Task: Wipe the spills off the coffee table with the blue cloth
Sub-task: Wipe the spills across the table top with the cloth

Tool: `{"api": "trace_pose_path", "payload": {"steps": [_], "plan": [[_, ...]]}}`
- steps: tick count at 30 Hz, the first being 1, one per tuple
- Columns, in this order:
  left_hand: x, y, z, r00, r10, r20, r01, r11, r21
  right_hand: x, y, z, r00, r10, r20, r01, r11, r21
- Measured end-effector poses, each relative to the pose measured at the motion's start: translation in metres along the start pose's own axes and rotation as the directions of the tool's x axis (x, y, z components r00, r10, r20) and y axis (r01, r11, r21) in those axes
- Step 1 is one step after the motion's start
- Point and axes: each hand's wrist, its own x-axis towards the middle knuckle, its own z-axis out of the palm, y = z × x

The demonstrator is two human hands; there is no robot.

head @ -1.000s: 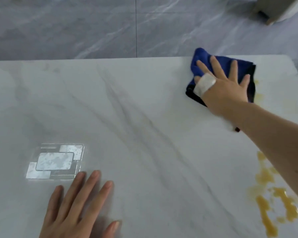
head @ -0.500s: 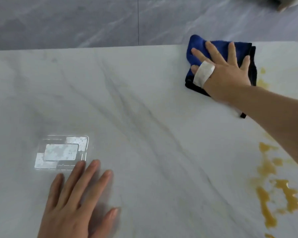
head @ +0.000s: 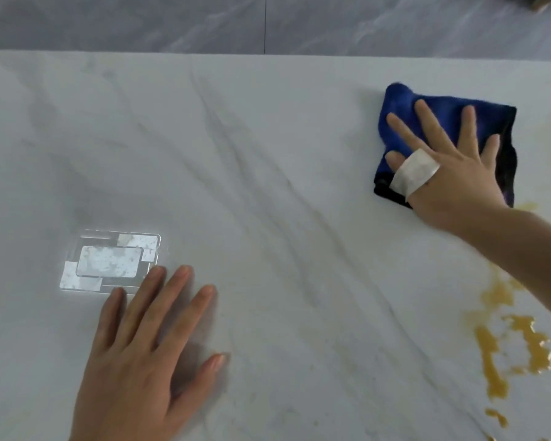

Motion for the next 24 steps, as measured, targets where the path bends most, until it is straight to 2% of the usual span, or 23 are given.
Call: {"api": "trace_pose_path", "payload": {"steps": [4,9,13,16,18,22,24], "plan": [[0.001,0.000,-0.001,1.000,-0.014,0.022,0.015,1.000,-0.018,0.032,0.009,-0.006,0.999,-0.034,-0.003,0.034,0.999,-0.015],[0.003,0.001,-0.003,0.998,-0.039,0.046,0.042,0.997,-0.068,0.070,0.047,-0.018,0.998,0.058,0.027,-0.057,0.998,-0.023],[0.004,0.002,-0.006,0.996,-0.061,0.065,0.066,0.994,-0.086,0.042,0.064,-0.014,0.981,0.193,0.032,-0.194,0.980,0.045],[0.004,0.003,-0.005,0.996,-0.065,0.064,0.071,0.994,-0.088,0.011,0.055,-0.009,0.971,0.233,0.052,-0.237,0.966,0.107],[0.004,0.003,-0.005,0.996,-0.071,0.054,0.075,0.994,-0.081,-0.014,0.042,-0.005,0.981,0.174,0.087,-0.181,0.980,0.079],[0.004,0.005,-0.003,0.996,-0.076,0.040,0.078,0.996,-0.049,-0.067,-0.004,0.006,0.994,-0.098,0.040,0.097,0.995,0.017],[0.004,0.006,-0.001,0.996,-0.081,0.033,0.082,0.996,-0.038,-0.074,-0.015,0.008,0.985,-0.161,0.065,0.160,0.987,0.013]]}}
